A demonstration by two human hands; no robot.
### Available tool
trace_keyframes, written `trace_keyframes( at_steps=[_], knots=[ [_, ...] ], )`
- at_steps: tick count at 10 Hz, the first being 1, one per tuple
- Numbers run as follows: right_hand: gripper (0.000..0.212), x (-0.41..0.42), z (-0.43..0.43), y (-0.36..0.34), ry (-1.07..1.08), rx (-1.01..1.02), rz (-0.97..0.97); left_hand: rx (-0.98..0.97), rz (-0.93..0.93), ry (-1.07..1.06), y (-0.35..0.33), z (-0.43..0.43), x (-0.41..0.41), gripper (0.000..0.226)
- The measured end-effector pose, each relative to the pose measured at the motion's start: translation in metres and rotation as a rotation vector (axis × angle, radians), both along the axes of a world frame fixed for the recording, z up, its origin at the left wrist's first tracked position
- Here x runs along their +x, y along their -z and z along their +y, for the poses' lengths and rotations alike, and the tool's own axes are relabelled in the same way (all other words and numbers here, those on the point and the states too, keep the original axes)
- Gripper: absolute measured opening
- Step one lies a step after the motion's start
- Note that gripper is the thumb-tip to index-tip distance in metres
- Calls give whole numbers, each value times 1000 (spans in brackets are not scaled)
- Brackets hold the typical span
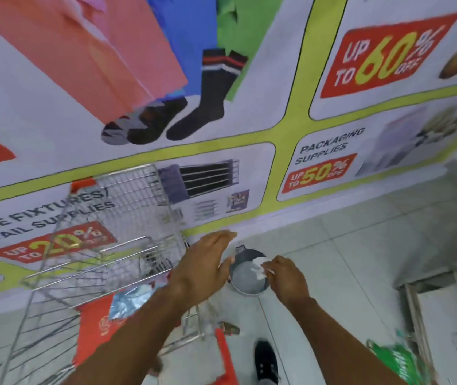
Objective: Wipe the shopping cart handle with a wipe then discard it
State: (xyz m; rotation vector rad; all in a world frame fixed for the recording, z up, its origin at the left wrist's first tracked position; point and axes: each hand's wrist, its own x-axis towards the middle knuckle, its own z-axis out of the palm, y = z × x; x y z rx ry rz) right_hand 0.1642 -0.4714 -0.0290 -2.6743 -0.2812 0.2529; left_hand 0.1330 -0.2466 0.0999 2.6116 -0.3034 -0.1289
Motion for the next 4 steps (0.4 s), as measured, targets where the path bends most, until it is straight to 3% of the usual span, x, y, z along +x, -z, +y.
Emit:
trace_keyframes(
  at_steps=[2,3,4],
  knots=[
    [22,110,-9,177,-31,-129,293,217,270,107,84,-25,135,51],
    [20,145,-6,257,-72,-178,380,273,254,127,115,-24,177,48],
    [35,161,-2,316,-31,-191,437,339,231,147,140,-30,208,49]
  ],
)
